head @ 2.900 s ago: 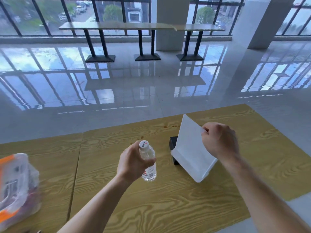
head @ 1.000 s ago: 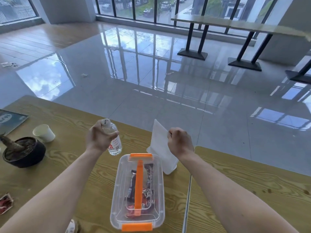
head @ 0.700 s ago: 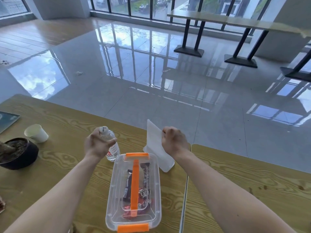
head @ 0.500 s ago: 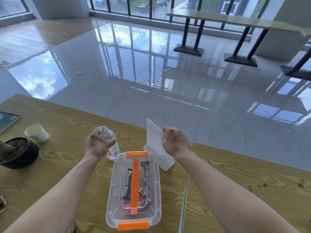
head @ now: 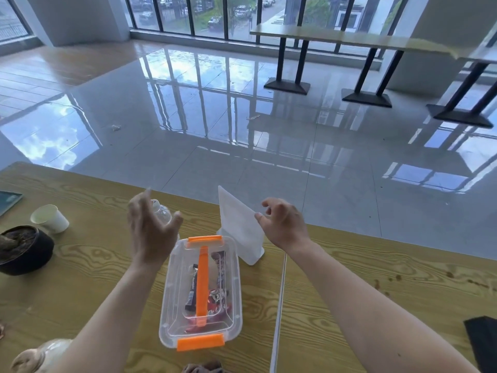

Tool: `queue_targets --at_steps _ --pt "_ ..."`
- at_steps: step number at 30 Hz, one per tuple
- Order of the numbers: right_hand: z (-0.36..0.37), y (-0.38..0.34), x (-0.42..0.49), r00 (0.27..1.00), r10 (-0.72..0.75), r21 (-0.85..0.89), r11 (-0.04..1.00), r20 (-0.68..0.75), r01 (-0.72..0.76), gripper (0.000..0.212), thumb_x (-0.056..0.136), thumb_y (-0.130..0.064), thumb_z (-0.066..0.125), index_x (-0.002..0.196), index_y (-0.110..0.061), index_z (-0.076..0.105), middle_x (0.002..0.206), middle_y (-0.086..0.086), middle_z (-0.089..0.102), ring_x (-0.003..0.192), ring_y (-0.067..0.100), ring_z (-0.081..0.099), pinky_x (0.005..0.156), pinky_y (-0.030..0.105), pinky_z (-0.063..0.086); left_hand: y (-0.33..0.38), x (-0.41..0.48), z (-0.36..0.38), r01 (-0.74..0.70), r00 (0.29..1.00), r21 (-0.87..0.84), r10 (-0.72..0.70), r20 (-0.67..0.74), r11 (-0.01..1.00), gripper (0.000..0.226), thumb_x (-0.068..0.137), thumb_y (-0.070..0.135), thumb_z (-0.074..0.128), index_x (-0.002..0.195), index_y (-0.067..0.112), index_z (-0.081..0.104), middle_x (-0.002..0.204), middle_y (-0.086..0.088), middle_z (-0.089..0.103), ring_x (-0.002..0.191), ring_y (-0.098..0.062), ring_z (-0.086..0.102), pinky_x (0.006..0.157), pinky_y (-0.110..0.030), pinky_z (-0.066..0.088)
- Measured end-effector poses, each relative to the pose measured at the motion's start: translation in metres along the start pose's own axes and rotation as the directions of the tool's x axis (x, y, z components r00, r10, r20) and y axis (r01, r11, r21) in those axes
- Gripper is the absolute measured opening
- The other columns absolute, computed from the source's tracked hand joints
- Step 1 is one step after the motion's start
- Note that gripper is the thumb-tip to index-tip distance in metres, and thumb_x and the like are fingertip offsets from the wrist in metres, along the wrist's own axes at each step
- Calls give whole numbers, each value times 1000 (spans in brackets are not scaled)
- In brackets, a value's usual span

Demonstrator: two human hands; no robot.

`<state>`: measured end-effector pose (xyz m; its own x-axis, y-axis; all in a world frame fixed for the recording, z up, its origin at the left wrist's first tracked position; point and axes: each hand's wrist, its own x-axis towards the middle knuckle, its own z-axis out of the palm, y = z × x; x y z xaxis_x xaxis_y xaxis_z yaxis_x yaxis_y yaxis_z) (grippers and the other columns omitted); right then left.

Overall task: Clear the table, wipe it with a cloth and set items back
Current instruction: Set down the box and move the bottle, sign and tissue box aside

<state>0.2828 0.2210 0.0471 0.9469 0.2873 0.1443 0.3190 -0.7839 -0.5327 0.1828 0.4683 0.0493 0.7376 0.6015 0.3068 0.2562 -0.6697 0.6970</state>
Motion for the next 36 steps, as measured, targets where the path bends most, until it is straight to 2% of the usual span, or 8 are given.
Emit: queue_targets --at_steps 3,6,10,14,19,23,30,36 --pt "-16 11 -15 1000 2 -11 1000 -21 -3 41 91 -35 63 125 -13 61 117 9 67 104 29 64 85 38 52 24 -19 11 -170 983 127 159 90 977 70 80 32 67 140 8 39 139 -21 43 130 -37 39 108 -53 32" --pt "-33 28 -34 999 28 -42 999 -23 -29 39 92 -35 63 125 -13 61 118 8 66 106 29 62 86 38 51 49 -43 27 -296 942 168 259 214 940 73 81 35 69 143 9 38 143 -20 41 135 -36 36 112 -51 31" --pt "-56 60 -66 997 65 -68 995 -32 -67 38 92 -36 62 124 -16 60 117 6 65 109 29 60 83 36 48 85 -79 52 -388 885 163 318 339 907 75 76 47 56 139 10 40 143 -21 42 134 -39 37 107 -55 37" --pt "-81 100 -103 992 117 -93 988 -47 -121 39 91 -35 63 124 -14 61 117 8 66 109 29 59 85 35 48 120 -119 74 -473 829 161 376 415 866 75 78 51 54 142 16 37 147 -17 38 136 -37 36 107 -56 36" --pt "-118 159 -157 975 213 -137 966 -63 -220 40 92 -39 60 125 -16 60 118 5 63 112 26 57 85 35 46 166 -173 105 -540 761 121 422 493 833 74 80 49 53 145 19 33 153 -15 32 146 -34 22 116 -55 25" --pt "-150 207 -199 953 295 -150 941 -69 -302 41 93 -39 57 128 -17 57 121 5 62 113 25 55 83 34 45 204 -215 132 -603 694 85 470 545 793 75 81 50 51 147 19 32 153 -14 32 147 -32 20 117 -53 24" --pt "-206 286 -267 897 418 -166 883 -145 -439 39 93 -40 58 127 -20 58 115 1 63 108 21 57 83 36 49 272 -290 179 -660 577 -13 519 631 751 76 80 53 46 148 19 35 151 -14 37 143 -31 29 116 -46 28" --pt "-248 361 -314 833 508 -149 826 -220 -544 33 92 -33 63 121 -19 63 109 0 65 100 20 60 79 35 52 319 -355 228 -549 493 -144 458 740 823 66 91 44 56 147 19 35 140 -4 45 126 -24 46 97 -34 42"
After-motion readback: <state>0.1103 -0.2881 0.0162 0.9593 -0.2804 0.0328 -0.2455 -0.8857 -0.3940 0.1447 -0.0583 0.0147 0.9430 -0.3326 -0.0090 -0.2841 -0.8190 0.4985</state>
